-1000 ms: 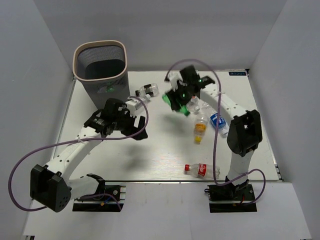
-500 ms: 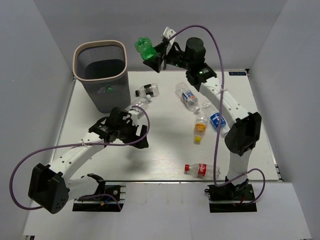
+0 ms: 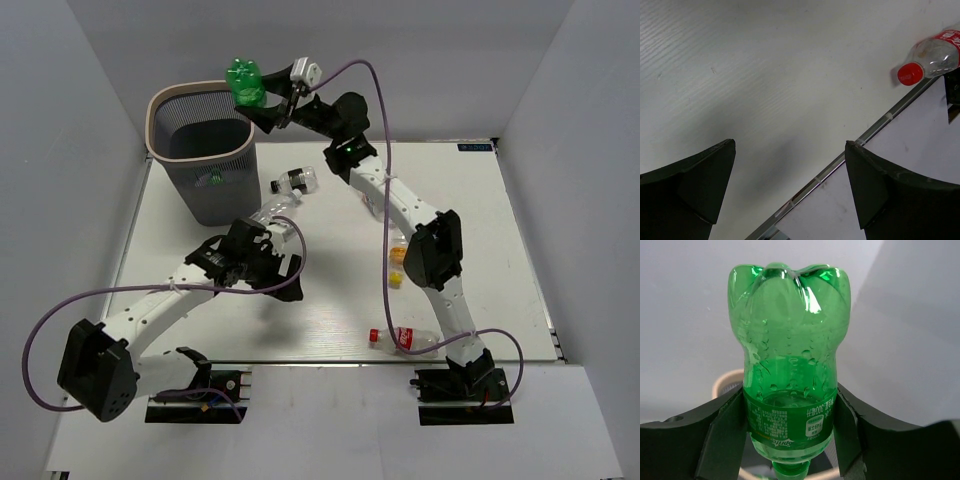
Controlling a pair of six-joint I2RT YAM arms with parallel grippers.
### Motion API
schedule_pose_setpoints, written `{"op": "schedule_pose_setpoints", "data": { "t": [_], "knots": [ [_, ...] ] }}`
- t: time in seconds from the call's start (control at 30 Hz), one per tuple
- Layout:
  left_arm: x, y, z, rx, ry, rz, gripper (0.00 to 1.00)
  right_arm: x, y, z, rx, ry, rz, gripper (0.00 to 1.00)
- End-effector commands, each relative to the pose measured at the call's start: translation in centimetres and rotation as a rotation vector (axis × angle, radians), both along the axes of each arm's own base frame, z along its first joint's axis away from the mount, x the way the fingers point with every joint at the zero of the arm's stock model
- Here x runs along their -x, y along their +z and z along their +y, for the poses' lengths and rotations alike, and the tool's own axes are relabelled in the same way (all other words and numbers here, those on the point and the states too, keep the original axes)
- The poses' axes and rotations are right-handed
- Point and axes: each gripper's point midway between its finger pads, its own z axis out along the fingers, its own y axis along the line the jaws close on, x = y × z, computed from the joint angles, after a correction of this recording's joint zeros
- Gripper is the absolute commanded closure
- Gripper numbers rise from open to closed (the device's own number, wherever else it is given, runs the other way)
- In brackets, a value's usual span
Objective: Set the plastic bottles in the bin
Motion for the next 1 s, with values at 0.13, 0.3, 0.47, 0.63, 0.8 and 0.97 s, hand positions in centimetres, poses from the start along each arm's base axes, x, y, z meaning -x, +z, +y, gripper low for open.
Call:
{"op": "schedule_pose_setpoints", "data": {
  "t": [0.13,0.3,0.47,0.63,0.8,0.97],
  "knots": [
    [-0.1,0.1,-1.6,-0.011,-0.038,0.03,0.0,3.3,3.6,1.3,-0.211,0.019,-0.155,1.0],
    [-0.2,0.4,-2.3,-0.026,-0.064,0.029,0.0,1.7,-0.5,3.3,-0.19,0.012,-0.036,0.68],
    [-0.8,0.6,-2.1,-0.064,-0.063,-0.03,0.0,0.3,-2.6,4.3,-0.165,-0.006,0.024,0.31],
    [-1.9,0.7,-1.4,-0.109,-0.067,-0.107,0.0,0.7,0.0,3.1,-0.192,-0.021,-0.015,0.1],
    [-3.6,0.2,-0.7,-0.195,-0.055,-0.17,0.0,2.0,4.6,0.3,-0.226,-0.039,-0.038,0.1],
    [-7.4,2.9,-0.8,-0.248,-0.045,-0.333,0.0,-0.6,10.2,-8.1,-0.277,-0.22,0.084,1.0]
  ]
}}
